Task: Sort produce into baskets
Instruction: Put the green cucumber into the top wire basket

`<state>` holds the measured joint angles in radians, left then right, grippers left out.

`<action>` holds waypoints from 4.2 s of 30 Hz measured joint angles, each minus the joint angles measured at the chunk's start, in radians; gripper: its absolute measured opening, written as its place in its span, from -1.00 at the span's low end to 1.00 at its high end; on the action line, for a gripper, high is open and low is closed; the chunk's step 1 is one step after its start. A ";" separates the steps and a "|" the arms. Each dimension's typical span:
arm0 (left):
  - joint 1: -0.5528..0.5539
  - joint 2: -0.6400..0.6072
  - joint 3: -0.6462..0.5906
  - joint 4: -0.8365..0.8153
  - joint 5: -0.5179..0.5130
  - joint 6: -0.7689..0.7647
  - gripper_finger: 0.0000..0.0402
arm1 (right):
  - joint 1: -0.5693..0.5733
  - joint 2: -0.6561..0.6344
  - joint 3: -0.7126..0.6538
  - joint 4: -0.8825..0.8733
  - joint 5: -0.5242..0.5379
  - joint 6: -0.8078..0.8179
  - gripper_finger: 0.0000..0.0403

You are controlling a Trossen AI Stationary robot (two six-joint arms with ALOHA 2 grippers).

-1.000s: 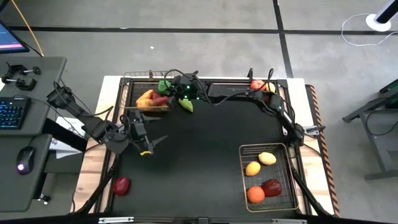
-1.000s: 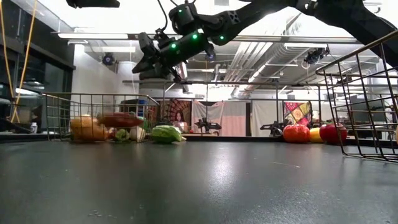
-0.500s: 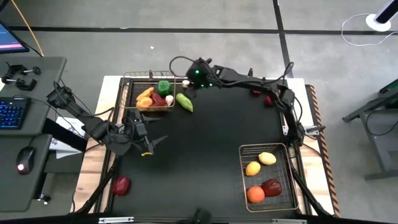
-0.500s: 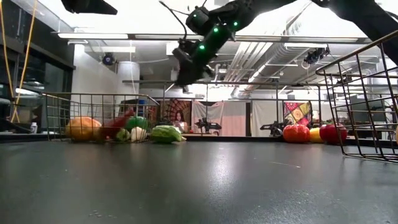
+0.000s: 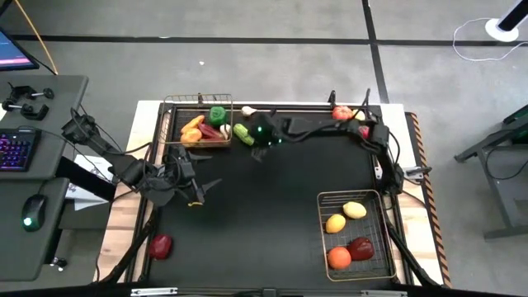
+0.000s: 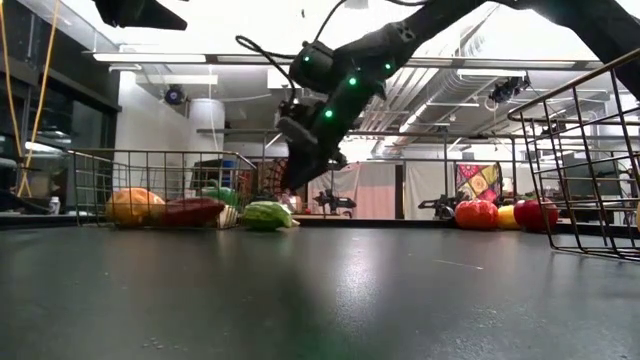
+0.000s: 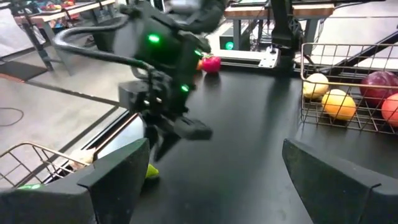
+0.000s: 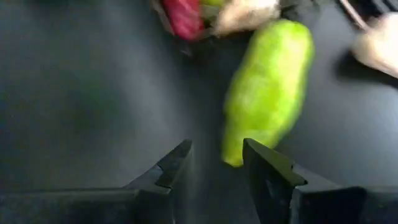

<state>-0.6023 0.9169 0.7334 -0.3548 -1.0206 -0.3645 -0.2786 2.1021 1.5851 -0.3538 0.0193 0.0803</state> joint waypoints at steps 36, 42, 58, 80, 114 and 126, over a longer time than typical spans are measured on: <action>0.014 0.000 0.000 0.000 0.042 0.002 0.78 | 0.020 0.000 -0.077 0.379 0.162 0.217 -0.24; 0.014 0.000 0.000 0.000 0.042 0.002 0.78 | 0.002 0.000 -0.077 0.368 0.145 0.226 0.31; 0.016 0.000 0.000 0.000 0.042 0.002 0.78 | -0.010 0.016 -0.040 0.204 0.188 0.299 0.90; 0.079 0.001 0.001 0.004 0.111 0.005 0.78 | -0.043 0.128 0.117 0.062 0.084 0.251 0.90; 0.079 0.001 0.001 0.000 0.129 0.008 0.78 | -0.017 0.258 0.284 -0.119 0.186 0.180 0.30; 0.078 0.001 0.001 -0.011 0.181 -0.025 0.78 | 0.031 0.126 0.320 -0.292 0.349 0.041 -0.34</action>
<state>-0.5246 0.9180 0.7341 -0.3655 -0.8392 -0.3896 -0.2473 2.2277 1.9049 -0.6460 0.3682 0.1214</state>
